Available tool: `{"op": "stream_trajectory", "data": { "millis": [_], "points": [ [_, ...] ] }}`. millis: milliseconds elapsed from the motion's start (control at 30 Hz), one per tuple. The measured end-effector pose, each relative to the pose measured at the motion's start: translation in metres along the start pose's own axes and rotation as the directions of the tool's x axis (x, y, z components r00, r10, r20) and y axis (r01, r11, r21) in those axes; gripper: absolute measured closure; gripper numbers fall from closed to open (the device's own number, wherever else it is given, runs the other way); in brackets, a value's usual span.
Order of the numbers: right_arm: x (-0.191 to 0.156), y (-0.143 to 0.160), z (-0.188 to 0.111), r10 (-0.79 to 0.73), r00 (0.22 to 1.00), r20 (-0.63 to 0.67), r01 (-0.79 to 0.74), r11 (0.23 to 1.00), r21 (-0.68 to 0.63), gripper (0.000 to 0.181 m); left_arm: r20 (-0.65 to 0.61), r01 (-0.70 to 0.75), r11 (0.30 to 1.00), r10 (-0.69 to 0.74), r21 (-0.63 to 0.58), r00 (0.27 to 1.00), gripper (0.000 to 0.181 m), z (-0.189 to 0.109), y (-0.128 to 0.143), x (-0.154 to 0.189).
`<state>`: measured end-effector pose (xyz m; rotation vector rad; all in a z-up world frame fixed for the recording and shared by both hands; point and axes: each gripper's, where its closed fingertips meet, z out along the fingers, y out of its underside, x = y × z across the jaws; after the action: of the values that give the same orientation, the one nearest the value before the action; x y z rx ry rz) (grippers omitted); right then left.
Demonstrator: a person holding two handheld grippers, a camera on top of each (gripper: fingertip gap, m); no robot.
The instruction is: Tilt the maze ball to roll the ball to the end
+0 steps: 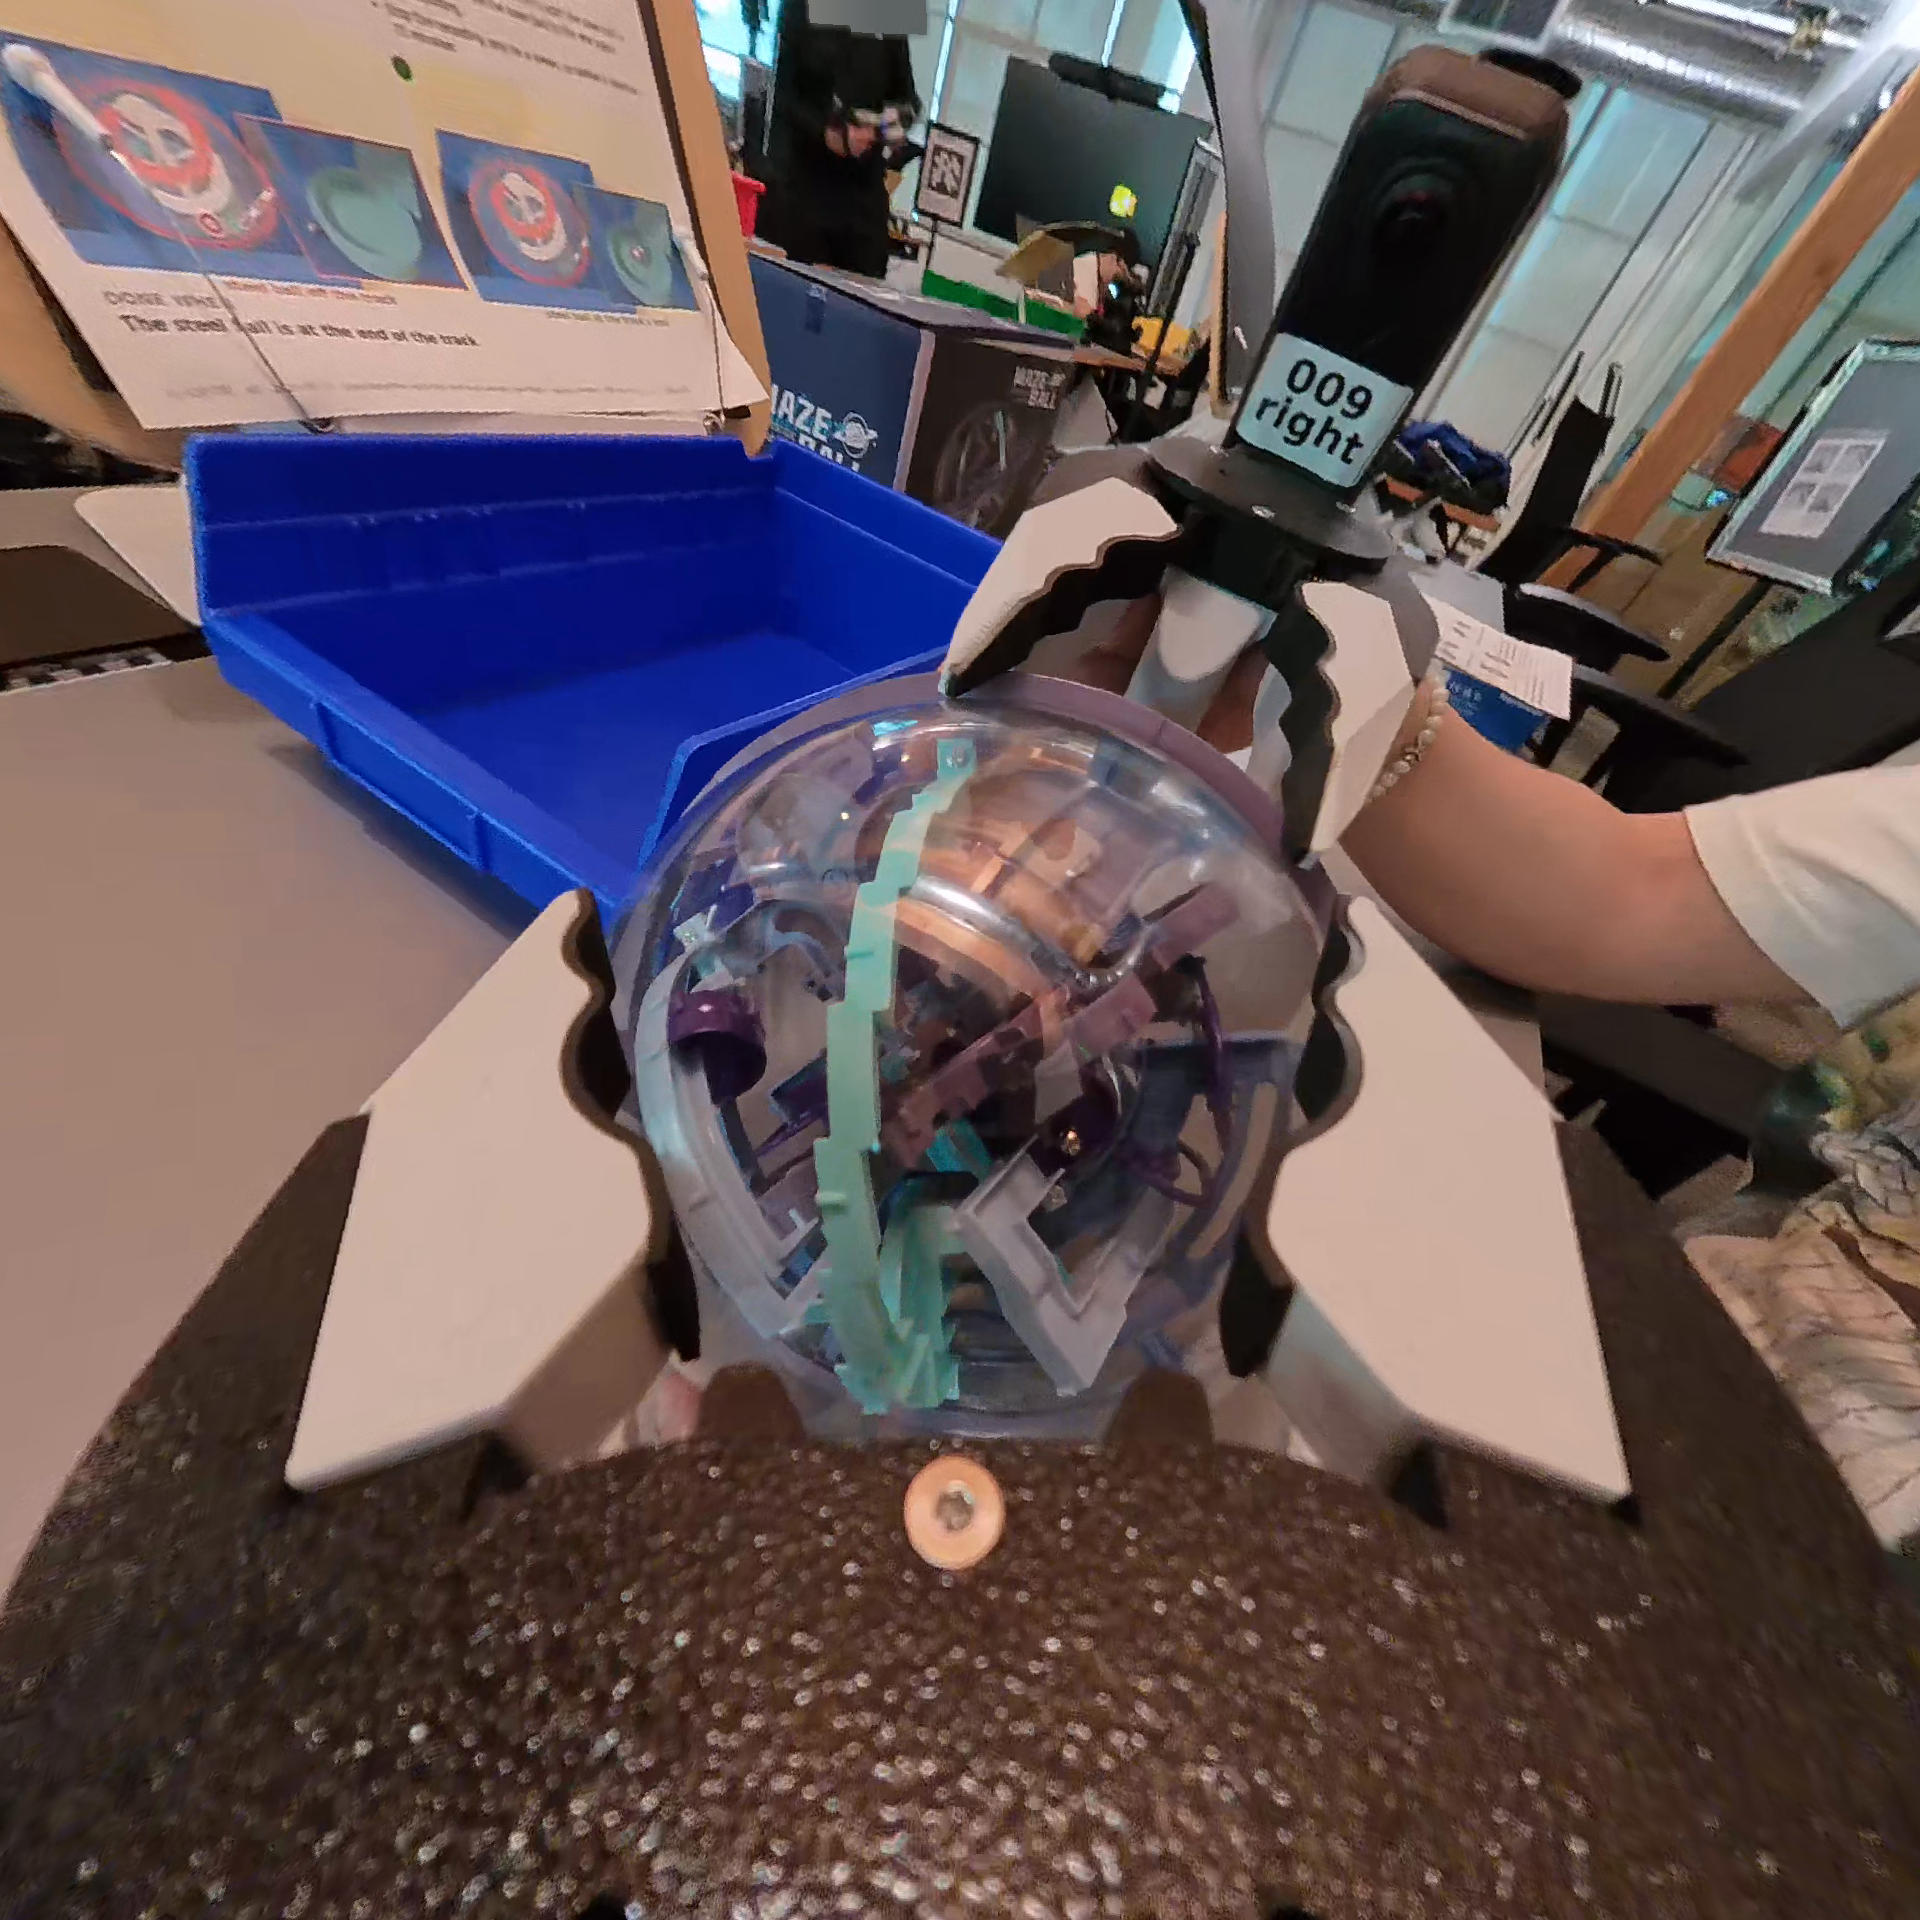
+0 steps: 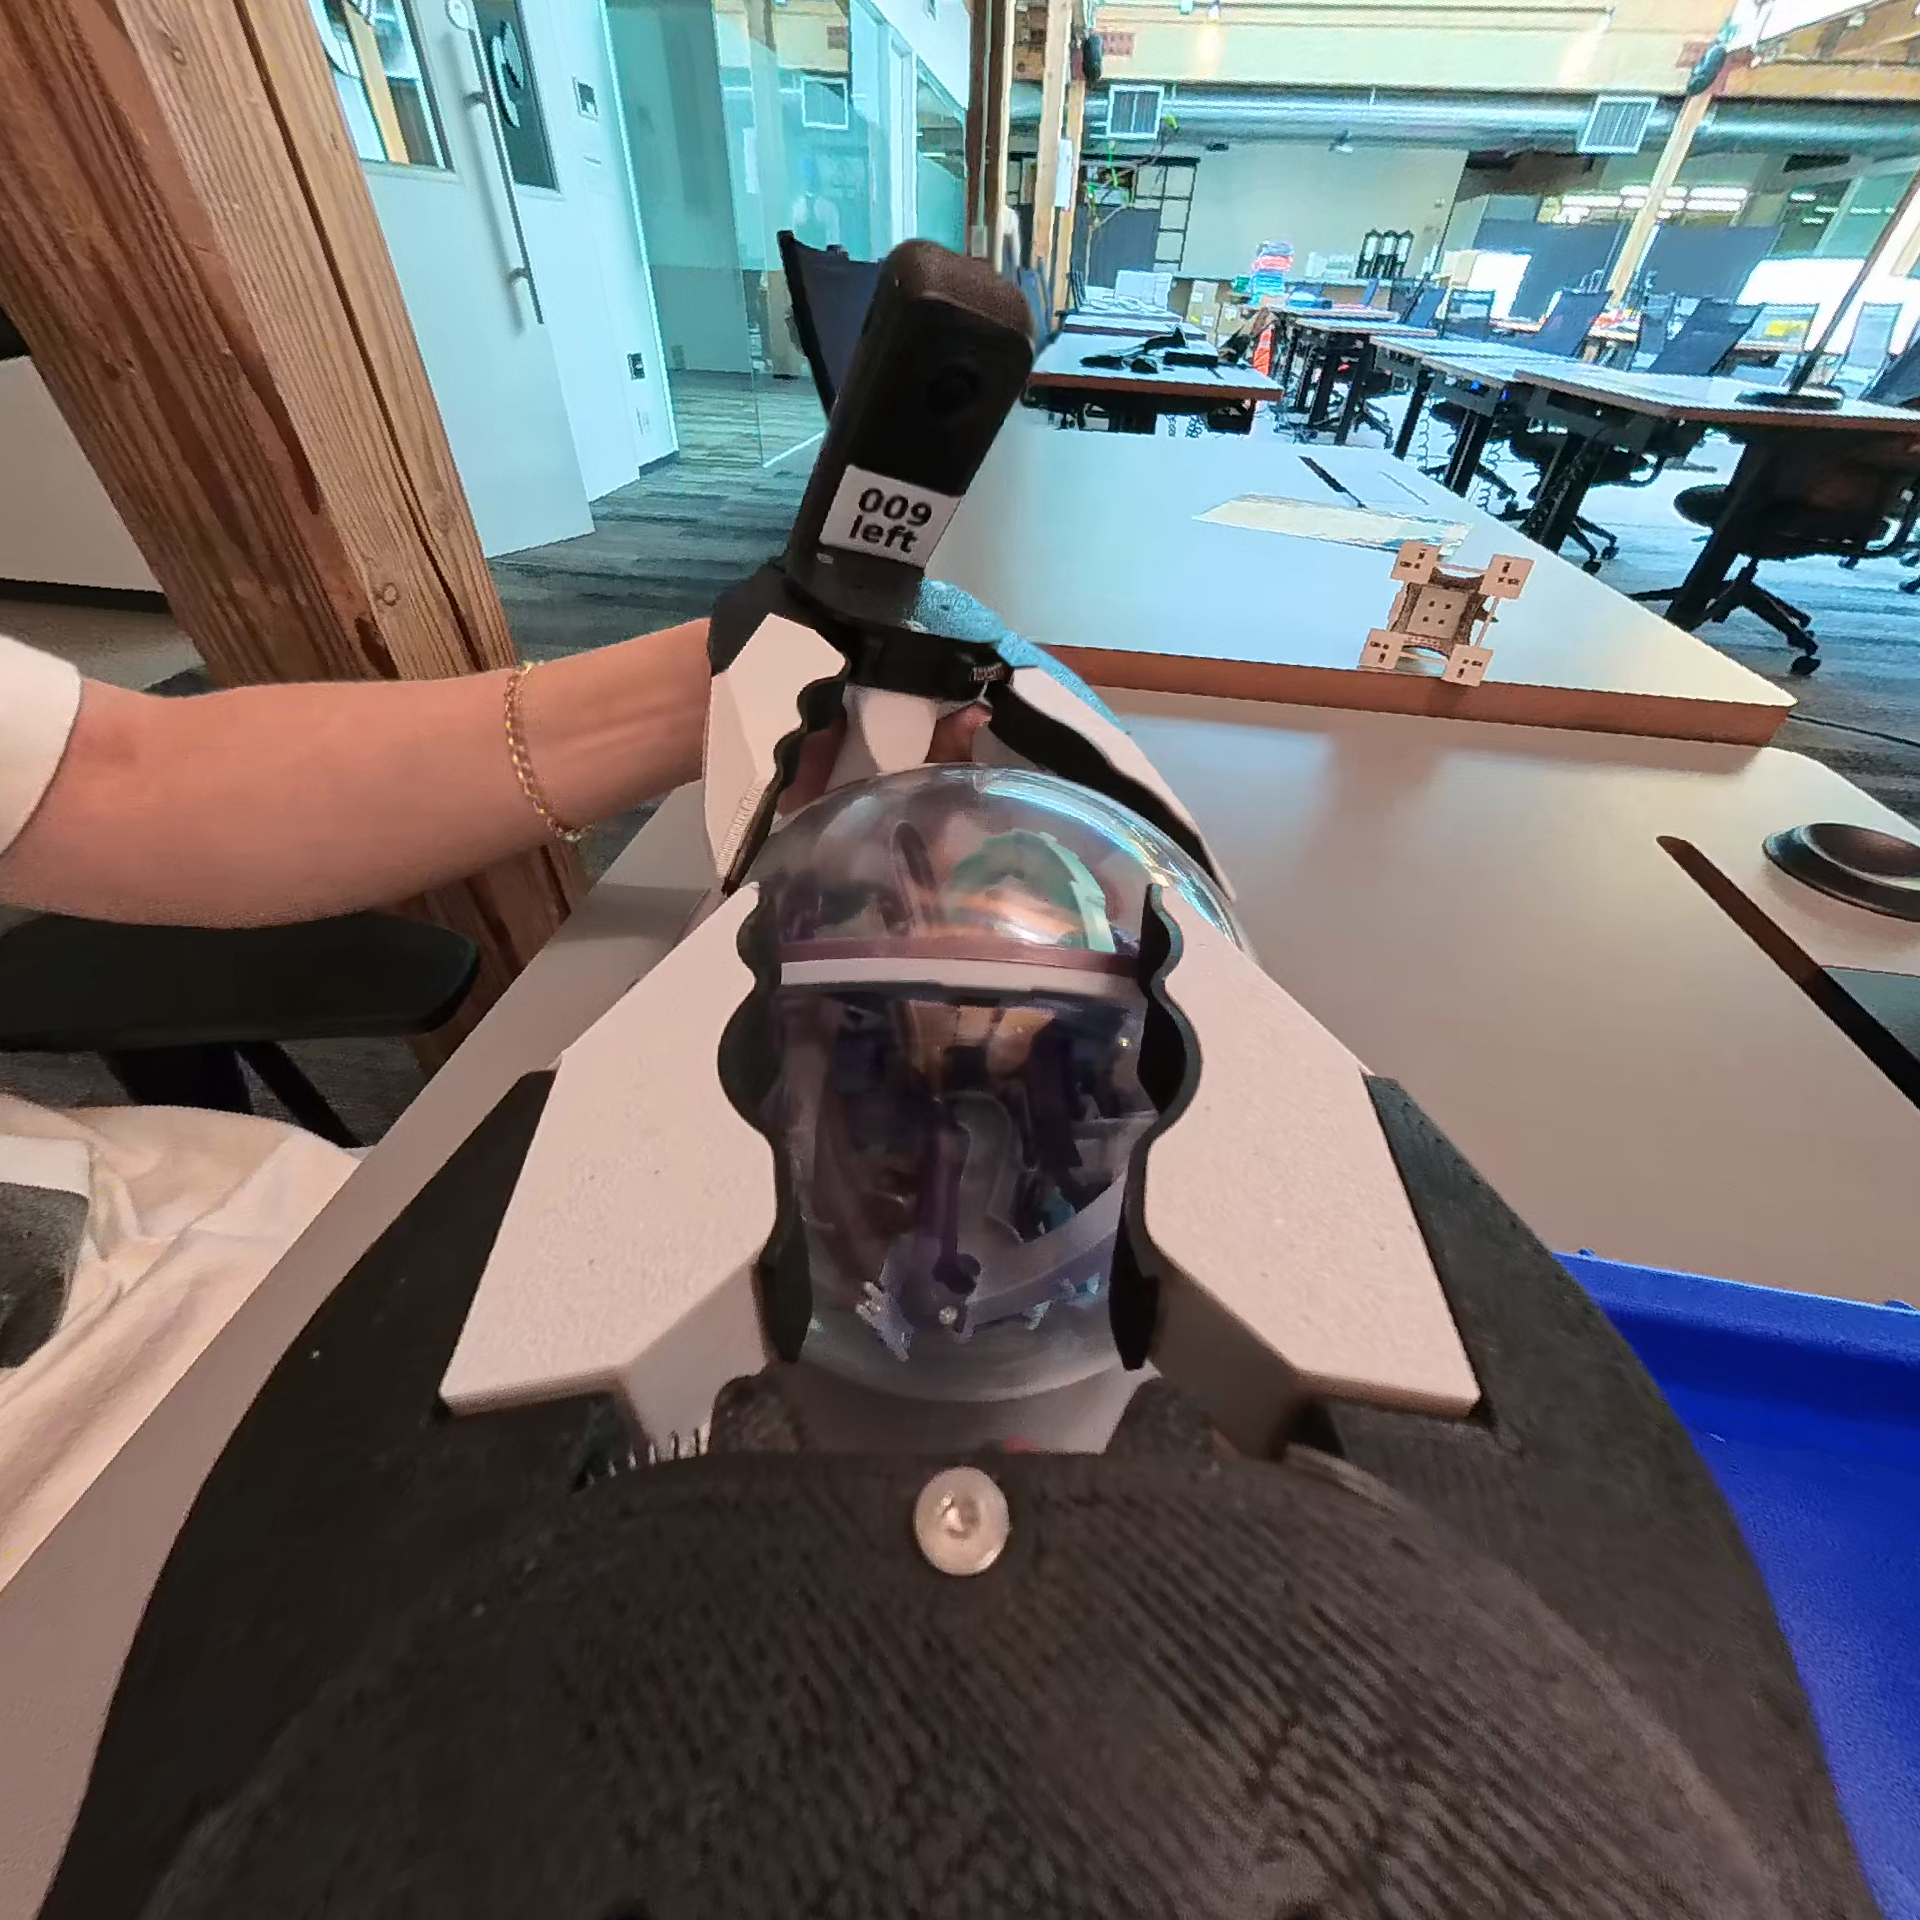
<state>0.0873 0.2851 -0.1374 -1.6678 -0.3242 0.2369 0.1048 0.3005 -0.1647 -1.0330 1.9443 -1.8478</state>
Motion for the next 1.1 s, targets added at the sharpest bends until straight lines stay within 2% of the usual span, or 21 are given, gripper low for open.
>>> {"op": "stream_trajectory", "data": {
  "millis": [33, 100, 367, 433, 567, 700, 733, 867, 1000, 1100],
  "points": [
    [-0.001, 0.0, 0.0, -0.002, 1.0, 0.005, 0.002, 1.0, -0.001, 0.11, 0.015, 0.018, 1.0, -0.018, 0.013, 1.0, 0.051, -0.001, 0.0, -0.001],
    [-0.002, 0.003, 0.0, -0.029, 1.0, 0.005, 0.029, 0.999, -0.023, 0.099, 0.046, 0.067, 0.997, -0.069, 0.043, 0.997, 0.051, -0.002, 0.001, -0.004],
    [-0.001, -0.001, 0.005, 0.001, 1.0, -0.014, -0.001, 1.0, -0.008, 0.101, 0.057, 0.165, 0.969, -0.178, 0.185, 0.982, 0.053, -0.01, 0.006, 0.002],
    [-0.006, -0.002, 0.008, -0.036, 0.999, -0.002, 0.036, 0.999, -0.014, 0.101, 0.068, 0.149, 0.968, -0.166, 0.202, 0.984, 0.053, -0.013, 0.008, 0.005],
    [-0.016, -0.003, 0.012, -0.096, 0.995, 0.032, 0.098, 0.993, -0.062, 0.105, 0.075, 0.123, 0.981, -0.135, 0.147, 0.988, 0.052, -0.018, 0.012, 0.01],
    [-0.021, -0.002, 0.025, -0.135, 0.99, 0.046, 0.139, 0.986, -0.091, 0.105, 0.114, -0.086, 0.99, 0.073, 0.111, 0.991, 0.05, -0.02, 0.004, 0.013],
    [-0.021, -0.003, 0.029, -0.128, 0.991, 0.044, 0.131, 0.988, -0.086, 0.105, 0.112, -0.093, 0.99, 0.081, 0.102, 0.99, 0.049, -0.019, 0.004, 0.012],
    [-0.01, -0.011, 0.036, -0.089, 0.996, -0.016, 0.089, 0.996, -0.027, 0.117, 0.131, 0.067, 0.983, -0.09, 0.171, 0.987, 0.044, -0.026, 0.003, -0.005],
    [-0.006, -0.015, 0.032, -0.025, 1.0, -0.017, 0.026, 0.997, 0.074, 0.104, 0.115, 0.141, 0.961, -0.172, 0.239, 0.978, 0.048, -0.033, 0.006, -0.011],
    [0.0, -0.024, 0.026, 0.061, 0.998, -0.002, -0.06, 0.983, 0.173, 0.108, 0.101, 0.168, 0.945, -0.203, 0.28, 0.974, 0.052, -0.036, 0.006, -0.013]
  ]
}}
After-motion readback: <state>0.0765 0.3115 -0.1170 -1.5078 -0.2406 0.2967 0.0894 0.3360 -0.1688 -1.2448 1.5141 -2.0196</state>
